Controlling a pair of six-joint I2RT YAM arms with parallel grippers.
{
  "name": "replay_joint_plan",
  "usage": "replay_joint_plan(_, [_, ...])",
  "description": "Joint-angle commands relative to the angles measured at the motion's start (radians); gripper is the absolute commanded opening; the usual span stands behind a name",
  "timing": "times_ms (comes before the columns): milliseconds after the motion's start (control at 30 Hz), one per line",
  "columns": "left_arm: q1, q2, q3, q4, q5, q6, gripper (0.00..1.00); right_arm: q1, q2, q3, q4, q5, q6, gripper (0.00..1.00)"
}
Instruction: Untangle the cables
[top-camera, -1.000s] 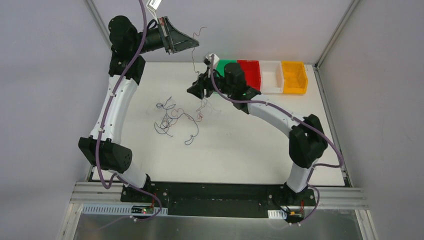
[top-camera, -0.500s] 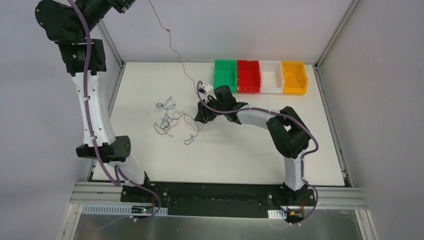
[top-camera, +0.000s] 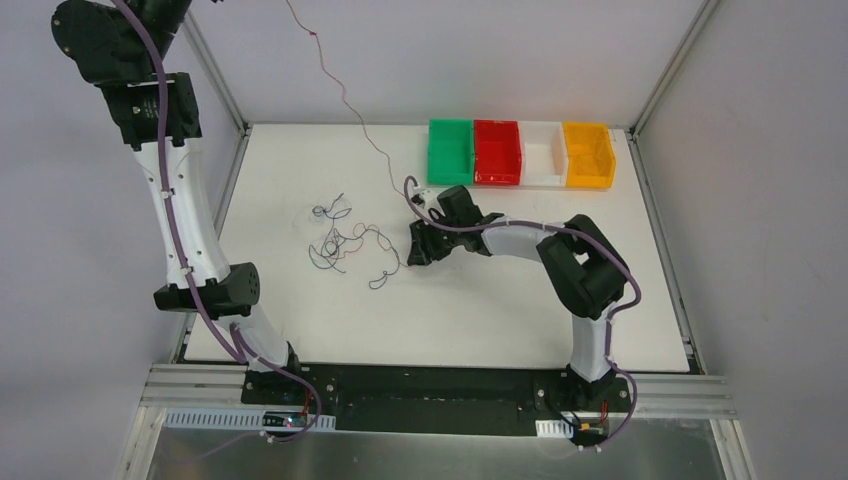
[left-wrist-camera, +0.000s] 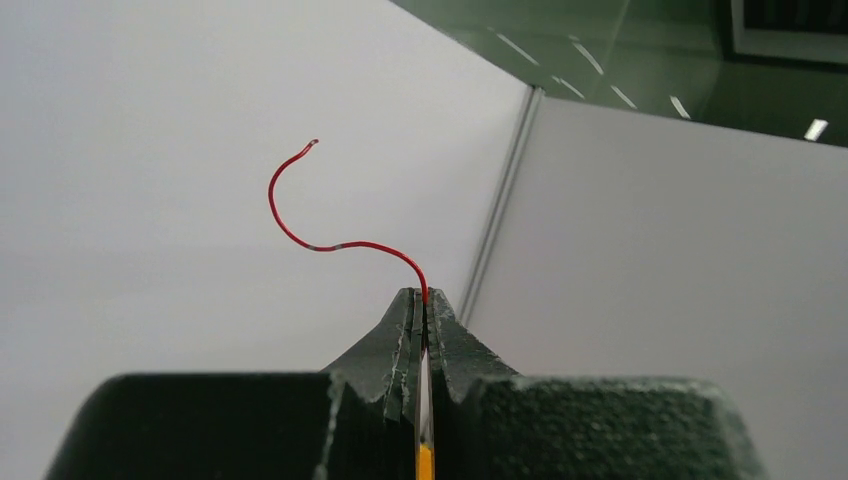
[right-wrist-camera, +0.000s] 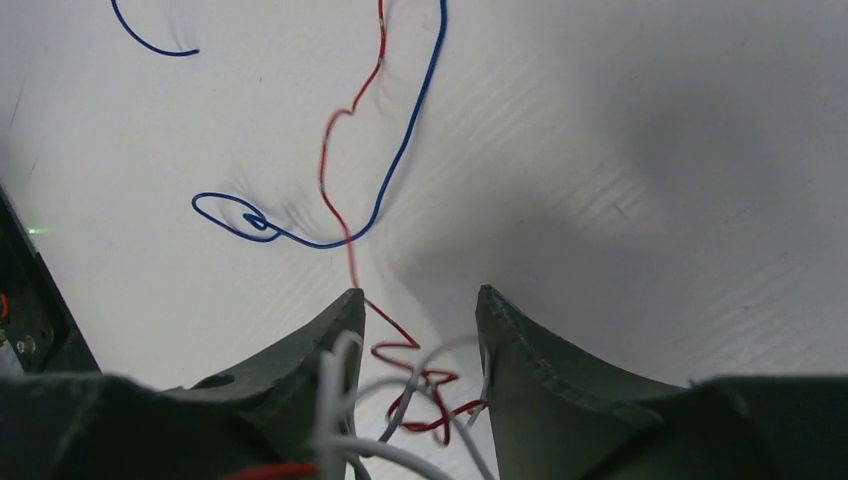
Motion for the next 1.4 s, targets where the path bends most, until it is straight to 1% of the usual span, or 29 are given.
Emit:
replay_joint_plan(0, [0.022, -0.023, 0.069, 0.083, -0.172, 0.007, 0.00, -0.019, -0.036, -0.018, -0.084, -0.001, 0.092, 0.51])
replay_joint_plan(67, [0.022, -0.026, 0.070, 0.090, -0.213, 0.006, 0.00, -0.030, -0.036, -0.026, -0.093, -0.014, 0.129, 0.55])
replay_joint_plan(133, [0.022, -0.031, 0.070, 0.102, -0.251, 0.008, 0.00, -0.035, -0.050, -0.056, -0.094, -0.017, 0.129, 0.58])
replay_joint_plan(267, [0.023, -0.031, 0.096, 0.117, -0.300, 0.039, 0.00, -0.038, -0.072, -0.094, -0.093, -0.019, 0.122, 0.58])
replay_joint_plan(433, [0.022, -0.023, 0.151, 0.086, -0.402, 0.120, 0.00, -0.046, -0.083, -0.124, -0.094, -0.030, 0.131, 0.50])
replay_joint_plan(533, [0.023, -0.032, 0.170, 0.052, -0.443, 0.205, 0.00, -0.062, -0.100, -0.140, -0.119, -0.033, 0.137, 0.46])
replay_joint_plan(667, [0.025, -0.044, 0.181, 0.000, -0.500, 0.298, 0.00, -0.095, -0.124, -0.181, -0.125, -0.042, 0.146, 0.36])
replay_joint_plan(800, [0.025, -0.055, 0.160, -0.026, -0.512, 0.323, 0.00, -0.118, -0.155, -0.215, -0.135, -0.050, 0.148, 0.35])
replay_joint_plan(900, [0.024, -0.057, 0.146, -0.031, -0.509, 0.326, 0.00, -0.126, -0.179, -0.223, -0.152, -0.061, 0.143, 0.35])
replay_joint_plan(933, [0.024, -0.064, 0.122, -0.035, -0.497, 0.305, 0.00, -0.127, -0.188, -0.226, -0.158, -0.067, 0.132, 0.37])
replay_joint_plan(1000, [0.024, -0.096, 0.024, -0.037, -0.446, 0.212, 0.00, -0.128, -0.211, -0.218, -0.184, -0.074, 0.104, 0.46])
replay_joint_plan(1067, [0.024, -0.132, -0.125, -0.015, -0.358, 0.069, 0.00, -0.129, -0.253, -0.201, -0.204, -0.083, 0.050, 0.53])
replay_joint_plan(1100, [0.019, -0.145, -0.205, 0.008, -0.295, -0.032, 0.00, -0.129, -0.280, -0.192, -0.214, -0.088, 0.026, 0.58])
replay_joint_plan(1200, [-0.053, -0.225, -0.499, 0.067, -0.169, -0.071, 0.00, -0.130, -0.387, -0.157, -0.222, -0.100, -0.022, 0.74])
replay_joint_plan(1267, [-0.102, -0.281, -0.686, 0.086, -0.116, -0.081, 0.00, -0.128, -0.442, -0.125, -0.253, -0.119, -0.051, 0.80])
replay_joint_plan(1300, [-0.127, -0.304, -0.751, 0.089, -0.108, -0.084, 0.00, -0.128, -0.466, -0.104, -0.263, -0.126, -0.059, 0.81])
replay_joint_plan(1367, [-0.175, -0.338, -0.834, 0.090, -0.110, -0.077, 0.00, -0.128, -0.501, -0.061, -0.272, -0.132, -0.063, 0.85])
